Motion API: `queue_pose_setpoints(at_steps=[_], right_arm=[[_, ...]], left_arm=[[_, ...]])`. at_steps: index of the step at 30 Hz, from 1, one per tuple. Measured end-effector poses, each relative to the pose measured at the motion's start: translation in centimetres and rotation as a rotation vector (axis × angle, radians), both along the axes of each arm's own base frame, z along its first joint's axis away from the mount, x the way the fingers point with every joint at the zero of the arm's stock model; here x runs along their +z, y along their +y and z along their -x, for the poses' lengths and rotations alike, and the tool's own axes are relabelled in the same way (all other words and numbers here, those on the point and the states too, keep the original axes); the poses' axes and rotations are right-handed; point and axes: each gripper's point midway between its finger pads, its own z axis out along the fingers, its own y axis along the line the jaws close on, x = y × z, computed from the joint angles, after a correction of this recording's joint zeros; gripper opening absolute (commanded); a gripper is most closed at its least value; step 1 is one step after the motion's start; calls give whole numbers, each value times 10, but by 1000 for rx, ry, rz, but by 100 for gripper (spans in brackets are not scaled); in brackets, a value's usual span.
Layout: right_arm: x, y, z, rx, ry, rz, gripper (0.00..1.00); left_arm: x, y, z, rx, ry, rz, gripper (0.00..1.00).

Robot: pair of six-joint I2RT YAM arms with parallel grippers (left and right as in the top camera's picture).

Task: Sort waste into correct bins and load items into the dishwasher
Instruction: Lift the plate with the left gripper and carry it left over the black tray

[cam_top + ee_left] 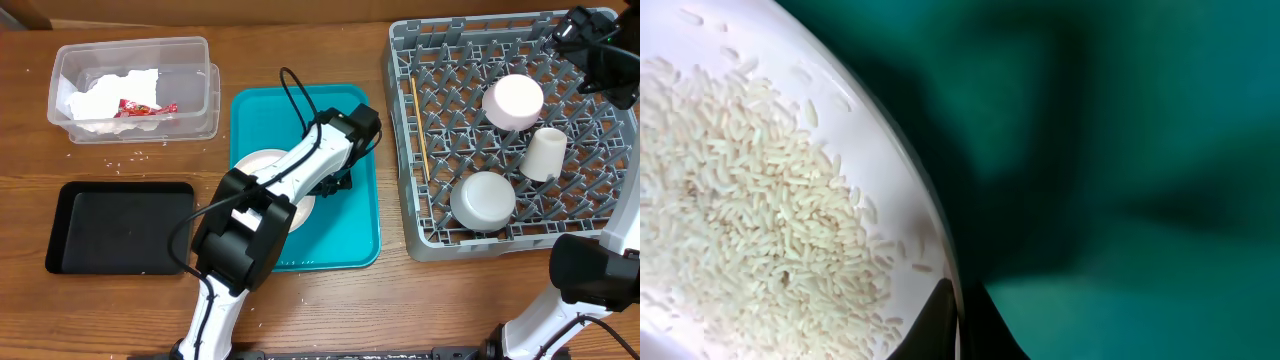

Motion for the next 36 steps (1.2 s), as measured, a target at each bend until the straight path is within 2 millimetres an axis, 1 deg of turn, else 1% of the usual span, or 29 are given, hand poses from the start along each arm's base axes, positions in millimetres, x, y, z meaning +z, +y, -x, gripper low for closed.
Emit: queue_pose_setpoints(at_steps=[6,11,13,15,16,20,24,27,31,36], right_arm=[[0,0,0,0,1,0,100],[0,0,0,-1,1,0,100],[0,0,0,0,0,0,100],[0,0,0,0,0,0,100],[0,0,0,0,0,0,100],[0,0,0,0,0,0,100],[0,0,0,0,0,0,100],[0,0,0,-1,0,0,100],[0,0,0,0,0,0,100],[0,0,0,0,0,0,100]], left_arm=[[23,-2,-7,1,-15,-12,4],[44,1,-13,9,-36,-39,4],[56,6,-12,24,-35,-69,4],[68,16,-6,57,-12,-113,4],[75,21,-6,77,-14,-127,4],[98,35,-18,153,-63,-138,4],[113,59,-27,242,-82,-142,4],[121,85,-30,333,-71,-154,4],[123,119,-40,460,-63,-116,4],[118,159,-42,624,-11,-36,4]])
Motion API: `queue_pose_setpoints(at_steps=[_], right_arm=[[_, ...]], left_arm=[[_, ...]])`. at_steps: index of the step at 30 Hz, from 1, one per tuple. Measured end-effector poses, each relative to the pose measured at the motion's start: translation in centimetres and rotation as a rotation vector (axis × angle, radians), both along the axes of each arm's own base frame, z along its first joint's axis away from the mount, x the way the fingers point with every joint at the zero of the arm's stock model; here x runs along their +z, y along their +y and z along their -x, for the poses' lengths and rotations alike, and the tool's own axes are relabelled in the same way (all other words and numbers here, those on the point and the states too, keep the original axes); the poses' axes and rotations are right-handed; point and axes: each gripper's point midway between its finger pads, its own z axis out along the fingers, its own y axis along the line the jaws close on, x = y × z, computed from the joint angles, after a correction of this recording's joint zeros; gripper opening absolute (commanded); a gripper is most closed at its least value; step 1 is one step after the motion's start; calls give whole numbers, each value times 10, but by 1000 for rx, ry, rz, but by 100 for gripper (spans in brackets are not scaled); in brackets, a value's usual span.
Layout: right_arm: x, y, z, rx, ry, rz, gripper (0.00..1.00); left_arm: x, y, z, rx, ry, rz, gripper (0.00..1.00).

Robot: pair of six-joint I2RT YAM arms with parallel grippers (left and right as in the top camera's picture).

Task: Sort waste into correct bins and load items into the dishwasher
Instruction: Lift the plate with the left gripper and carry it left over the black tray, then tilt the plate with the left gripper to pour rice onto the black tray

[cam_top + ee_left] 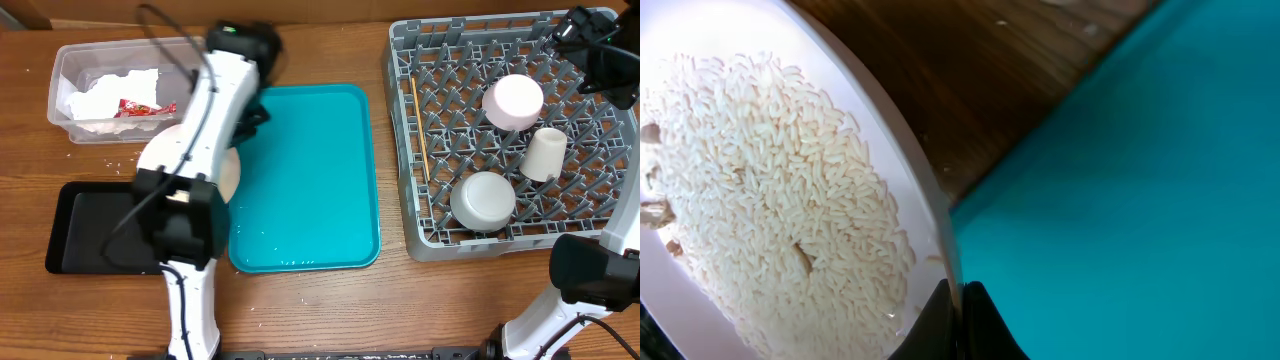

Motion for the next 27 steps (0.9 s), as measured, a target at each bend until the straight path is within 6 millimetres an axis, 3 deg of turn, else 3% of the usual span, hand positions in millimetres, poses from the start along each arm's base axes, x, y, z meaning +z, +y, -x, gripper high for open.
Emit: queue_pose_setpoints(at_steps=[5,16,27], right_arm=[[0,0,0,0,0,0,100],[0,0,0,-1,0,0,100],[0,0,0,-1,0,0,100]], left_arm=[[-4,36,-1,134,10,111,5],[-7,98,-3,259,-24,366,5],[5,132,-3,319,-135,689,4]])
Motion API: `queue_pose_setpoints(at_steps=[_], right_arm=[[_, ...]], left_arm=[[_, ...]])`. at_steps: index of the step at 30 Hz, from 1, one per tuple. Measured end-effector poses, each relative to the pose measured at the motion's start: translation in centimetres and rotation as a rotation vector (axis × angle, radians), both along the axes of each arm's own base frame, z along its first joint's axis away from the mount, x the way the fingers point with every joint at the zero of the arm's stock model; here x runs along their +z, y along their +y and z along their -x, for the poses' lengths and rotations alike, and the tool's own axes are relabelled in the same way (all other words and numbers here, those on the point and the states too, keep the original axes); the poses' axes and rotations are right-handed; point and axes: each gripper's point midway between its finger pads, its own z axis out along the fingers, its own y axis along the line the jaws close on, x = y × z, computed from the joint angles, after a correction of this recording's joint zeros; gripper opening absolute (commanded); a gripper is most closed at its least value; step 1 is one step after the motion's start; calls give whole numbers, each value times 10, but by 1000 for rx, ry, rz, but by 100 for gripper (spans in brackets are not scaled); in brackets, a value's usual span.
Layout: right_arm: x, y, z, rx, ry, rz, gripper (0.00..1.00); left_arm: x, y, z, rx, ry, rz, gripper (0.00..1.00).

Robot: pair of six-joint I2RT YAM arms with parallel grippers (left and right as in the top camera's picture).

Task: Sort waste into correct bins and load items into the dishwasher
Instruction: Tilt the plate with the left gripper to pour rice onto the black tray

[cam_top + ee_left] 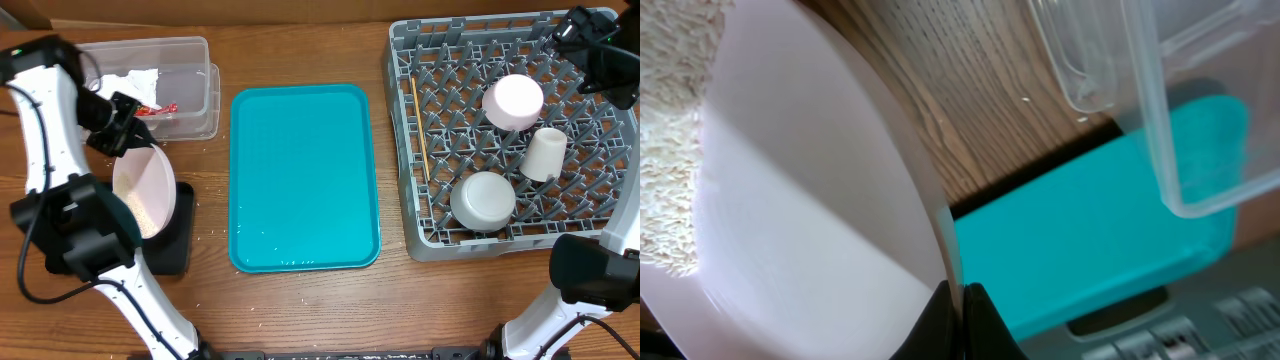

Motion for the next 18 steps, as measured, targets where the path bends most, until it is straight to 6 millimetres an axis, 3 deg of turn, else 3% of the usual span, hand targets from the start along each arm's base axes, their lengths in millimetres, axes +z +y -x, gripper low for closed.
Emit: queue_pose_setpoints(at_steps=[18], right_arm=[[0,0,0,0,0,0,100]], left_arm=[[35,59,13,188,-253,334,4]])
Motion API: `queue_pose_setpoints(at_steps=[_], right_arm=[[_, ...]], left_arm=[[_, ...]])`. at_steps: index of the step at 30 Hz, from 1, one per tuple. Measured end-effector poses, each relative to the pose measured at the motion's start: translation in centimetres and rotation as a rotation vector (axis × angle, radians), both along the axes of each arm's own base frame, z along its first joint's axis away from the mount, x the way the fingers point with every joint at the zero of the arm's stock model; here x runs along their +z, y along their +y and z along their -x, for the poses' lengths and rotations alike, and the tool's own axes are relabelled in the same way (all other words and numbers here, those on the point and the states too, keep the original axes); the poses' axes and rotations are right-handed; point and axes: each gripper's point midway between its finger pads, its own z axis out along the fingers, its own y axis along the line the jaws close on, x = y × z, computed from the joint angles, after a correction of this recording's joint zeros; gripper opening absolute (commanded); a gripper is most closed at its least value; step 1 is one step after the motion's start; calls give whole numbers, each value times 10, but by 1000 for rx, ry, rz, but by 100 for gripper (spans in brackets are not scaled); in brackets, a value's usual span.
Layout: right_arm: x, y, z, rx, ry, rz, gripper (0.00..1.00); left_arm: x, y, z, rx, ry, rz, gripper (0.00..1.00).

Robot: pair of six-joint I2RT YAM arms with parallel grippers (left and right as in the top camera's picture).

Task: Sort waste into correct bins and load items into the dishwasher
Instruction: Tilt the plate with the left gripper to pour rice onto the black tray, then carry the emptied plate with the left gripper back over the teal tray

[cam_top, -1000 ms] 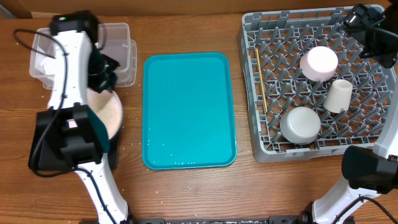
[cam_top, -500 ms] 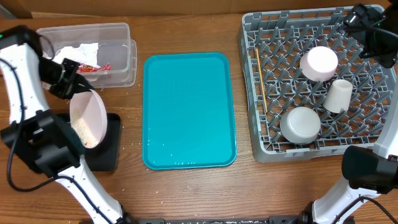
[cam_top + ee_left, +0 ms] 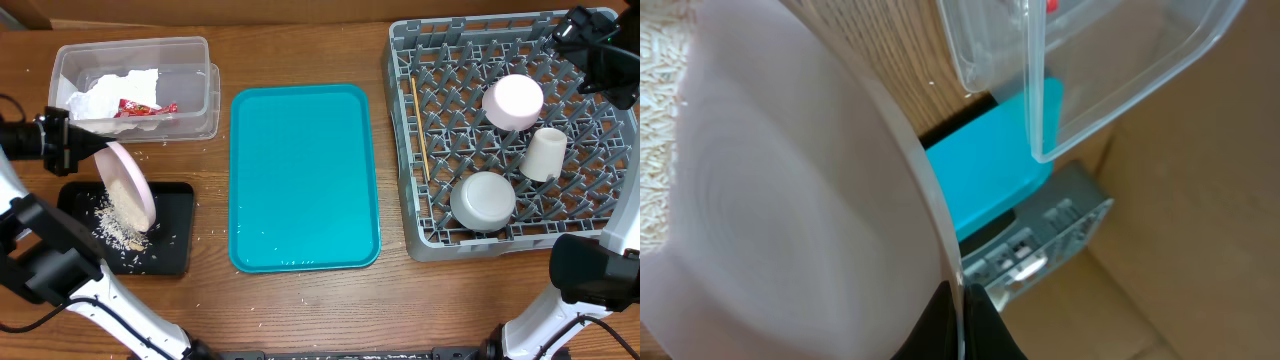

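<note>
My left gripper point(image 3: 88, 150) is shut on the rim of a white plate point(image 3: 128, 186), held steeply tilted over the black tray point(image 3: 172, 238). White rice point(image 3: 118, 222) lies spilled in the tray below the plate's lower edge. In the left wrist view the plate point(image 3: 790, 200) fills the left side, with the fingertips point(image 3: 958, 325) pinching its rim and a little rice point(image 3: 660, 120) at the far left. The grey dishwasher rack point(image 3: 420, 215) on the right holds a pink bowl point(image 3: 513, 101), a white cup point(image 3: 543, 153) and a grey bowl point(image 3: 482, 199). My right gripper is out of view.
A clear plastic bin point(image 3: 190, 105) with crumpled paper and a red wrapper sits behind the black tray. The teal serving tray point(image 3: 305, 175) lies in the middle. A wooden chopstick point(image 3: 418, 128) lies along the rack's left side. Rice grains scatter on the wood.
The plate has tipped from a shallow tilt to nearly on edge over the black tray, and much of its rice now lies in the tray. My left arm shifted further left.
My left gripper held the rice-filled plate on the teal tray. It then held the plate off the tray near the clear bin, then over the black tray at the left. Now the plate is tipped and rice lies in the black tray.
</note>
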Motion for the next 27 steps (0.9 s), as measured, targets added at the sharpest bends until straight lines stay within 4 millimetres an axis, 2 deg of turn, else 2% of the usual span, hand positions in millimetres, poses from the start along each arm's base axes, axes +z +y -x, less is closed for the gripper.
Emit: queue_pose_setpoints(at_steps=[3,10,14,27], right_arm=[[0,0,0,-1,0,0,100],[0,0,0,0,0,0,100],[0,0,0,0,0,0,100],[0,0,0,0,-1,0,100]], left_arm=[[-2,7,6,23,-29,52,4],[-13,5,18,73,-85,223,4],[-10,7,19,96,-143,279,4],[0,32,23,191,-254,332,4]])
